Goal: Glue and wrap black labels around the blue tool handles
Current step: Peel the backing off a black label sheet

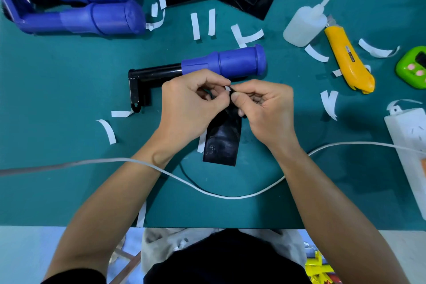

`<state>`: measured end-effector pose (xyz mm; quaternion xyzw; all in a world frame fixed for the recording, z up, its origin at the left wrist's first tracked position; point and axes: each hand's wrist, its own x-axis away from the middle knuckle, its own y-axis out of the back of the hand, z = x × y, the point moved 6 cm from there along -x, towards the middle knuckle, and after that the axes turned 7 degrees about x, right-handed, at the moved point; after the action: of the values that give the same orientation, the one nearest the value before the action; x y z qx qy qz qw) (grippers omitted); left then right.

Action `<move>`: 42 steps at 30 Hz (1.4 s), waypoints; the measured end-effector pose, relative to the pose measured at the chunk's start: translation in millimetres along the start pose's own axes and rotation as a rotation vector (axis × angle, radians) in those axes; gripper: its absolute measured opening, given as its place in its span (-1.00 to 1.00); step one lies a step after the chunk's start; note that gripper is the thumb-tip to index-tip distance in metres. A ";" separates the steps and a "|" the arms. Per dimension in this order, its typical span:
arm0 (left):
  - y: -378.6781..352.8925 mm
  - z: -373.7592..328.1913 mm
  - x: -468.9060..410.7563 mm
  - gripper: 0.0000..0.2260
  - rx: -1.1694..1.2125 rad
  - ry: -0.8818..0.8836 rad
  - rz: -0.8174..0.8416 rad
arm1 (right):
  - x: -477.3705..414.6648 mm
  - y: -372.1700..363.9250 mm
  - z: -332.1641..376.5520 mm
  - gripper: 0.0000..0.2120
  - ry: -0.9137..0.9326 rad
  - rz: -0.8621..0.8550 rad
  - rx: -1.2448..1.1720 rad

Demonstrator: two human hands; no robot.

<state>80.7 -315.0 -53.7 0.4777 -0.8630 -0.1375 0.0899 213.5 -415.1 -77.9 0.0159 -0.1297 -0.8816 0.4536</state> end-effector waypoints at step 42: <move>-0.4 -5.7 2.2 -0.76 0.034 0.059 0.000 | 15.8 3.2 16.1 -0.89 0.243 -0.152 0.353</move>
<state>81.4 -317.9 -48.4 0.4830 -0.8623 -0.1084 0.1073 204.4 -426.2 -60.2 0.2106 -0.2249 -0.8685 0.3882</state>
